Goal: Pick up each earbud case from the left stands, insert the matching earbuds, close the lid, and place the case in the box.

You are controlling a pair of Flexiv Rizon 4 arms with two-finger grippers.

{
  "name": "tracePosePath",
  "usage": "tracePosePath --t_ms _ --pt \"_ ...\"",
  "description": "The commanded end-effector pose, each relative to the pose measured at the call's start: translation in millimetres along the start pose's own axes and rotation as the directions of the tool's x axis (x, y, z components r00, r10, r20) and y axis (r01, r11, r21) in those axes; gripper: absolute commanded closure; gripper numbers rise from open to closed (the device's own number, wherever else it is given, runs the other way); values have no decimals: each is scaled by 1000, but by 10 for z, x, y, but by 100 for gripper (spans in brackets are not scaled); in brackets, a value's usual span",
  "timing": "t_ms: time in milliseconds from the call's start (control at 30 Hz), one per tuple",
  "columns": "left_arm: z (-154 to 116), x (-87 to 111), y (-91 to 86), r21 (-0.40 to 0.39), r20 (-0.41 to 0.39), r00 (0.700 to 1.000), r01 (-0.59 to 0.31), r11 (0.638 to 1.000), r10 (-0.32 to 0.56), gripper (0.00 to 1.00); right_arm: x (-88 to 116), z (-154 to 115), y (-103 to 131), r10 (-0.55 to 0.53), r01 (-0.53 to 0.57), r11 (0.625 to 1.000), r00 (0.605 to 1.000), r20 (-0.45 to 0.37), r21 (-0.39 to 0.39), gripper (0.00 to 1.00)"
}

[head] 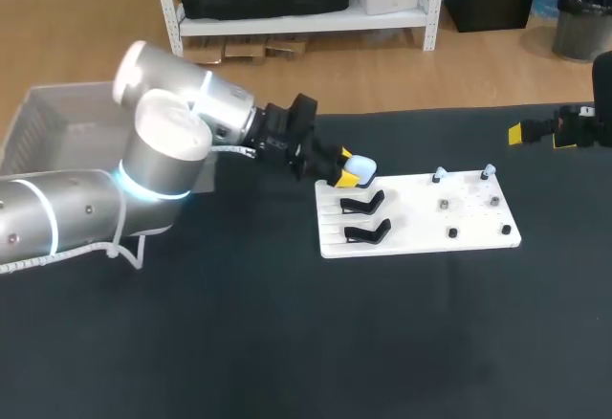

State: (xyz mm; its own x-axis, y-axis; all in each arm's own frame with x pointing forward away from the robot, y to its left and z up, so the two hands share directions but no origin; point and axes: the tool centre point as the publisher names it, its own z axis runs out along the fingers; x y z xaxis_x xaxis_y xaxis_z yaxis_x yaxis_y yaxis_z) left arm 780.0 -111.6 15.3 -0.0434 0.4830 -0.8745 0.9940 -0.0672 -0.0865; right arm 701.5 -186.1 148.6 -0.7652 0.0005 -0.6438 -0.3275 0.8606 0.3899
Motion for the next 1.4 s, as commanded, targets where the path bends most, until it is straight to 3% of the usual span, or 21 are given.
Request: tracePosePath --t_ms 33,100,400,700,900,1400 --pt "31 8 61 13 3 1000 -2 1000 2 75 -1 0 3 0 0 1000 1000 -1 2 0" --pt "33 7 52 13 4 1000 -2 1000 2 100 -1 0 3 0 0 1000 1000 -1 2 0" --pt "-179 -124 -121 -9 63 998 -29 1000 29 100 -1 0 3 0 0 1000 1000 -1 2 0" --pt "-424 -637 -516 -12 247 966 -75 997 76 100 -1 0 3 0 0 1000 1000 -1 2 0" --pt "-591 -825 -684 -39 327 941 -74 996 83 100 -1 0 3 0 0 1000 1000 -1 2 0" --pt "-622 -843 -700 -40 335 939 -71 997 81 100 -1 0 3 0 0 1000 1000 -1 2 0"
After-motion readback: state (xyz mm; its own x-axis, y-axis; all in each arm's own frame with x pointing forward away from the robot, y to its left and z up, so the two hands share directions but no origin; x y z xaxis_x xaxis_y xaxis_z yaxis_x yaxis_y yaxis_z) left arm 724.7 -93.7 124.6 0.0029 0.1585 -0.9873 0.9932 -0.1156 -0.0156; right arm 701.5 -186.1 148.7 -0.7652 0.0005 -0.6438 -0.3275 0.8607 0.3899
